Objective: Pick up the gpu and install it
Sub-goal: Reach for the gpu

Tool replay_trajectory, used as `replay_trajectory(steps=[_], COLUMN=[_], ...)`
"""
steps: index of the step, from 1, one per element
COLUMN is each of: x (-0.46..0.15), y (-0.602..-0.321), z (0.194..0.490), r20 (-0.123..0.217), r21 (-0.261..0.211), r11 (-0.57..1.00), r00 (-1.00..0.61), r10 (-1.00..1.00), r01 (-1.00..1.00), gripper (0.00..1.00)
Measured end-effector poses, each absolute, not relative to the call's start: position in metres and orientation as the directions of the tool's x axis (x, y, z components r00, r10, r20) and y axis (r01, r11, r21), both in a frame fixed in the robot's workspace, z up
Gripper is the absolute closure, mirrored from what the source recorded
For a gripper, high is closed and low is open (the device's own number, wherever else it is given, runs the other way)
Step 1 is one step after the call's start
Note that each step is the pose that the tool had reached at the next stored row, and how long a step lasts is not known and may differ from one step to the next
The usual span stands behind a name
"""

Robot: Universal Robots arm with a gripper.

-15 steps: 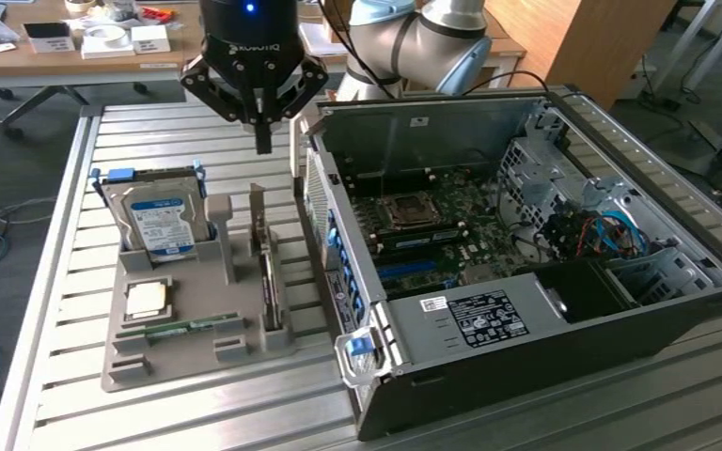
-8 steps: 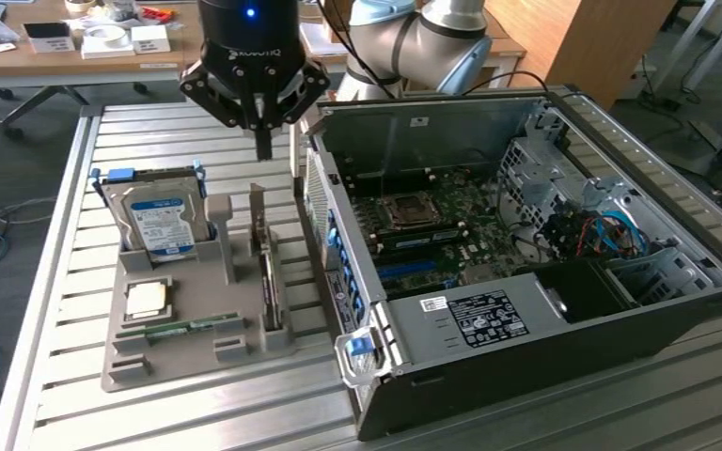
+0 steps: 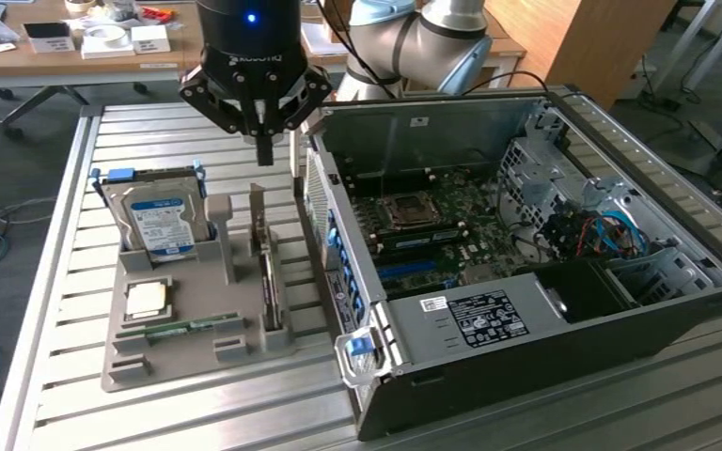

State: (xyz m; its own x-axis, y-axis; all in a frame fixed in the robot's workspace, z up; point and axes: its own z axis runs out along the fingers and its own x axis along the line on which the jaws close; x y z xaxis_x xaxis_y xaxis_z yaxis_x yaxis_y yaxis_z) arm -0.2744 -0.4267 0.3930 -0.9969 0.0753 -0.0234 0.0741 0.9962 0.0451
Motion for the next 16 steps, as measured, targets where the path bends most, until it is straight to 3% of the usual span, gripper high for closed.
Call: replay_trajectory(steps=[16], x=[-0.2755], y=[-0.4338], z=[0.393], r20=[-0.023], r21=[0.045], r11=[0.996], r00=[-0.997], r10=[0.075], r01=[0.074], gripper=[0.89])
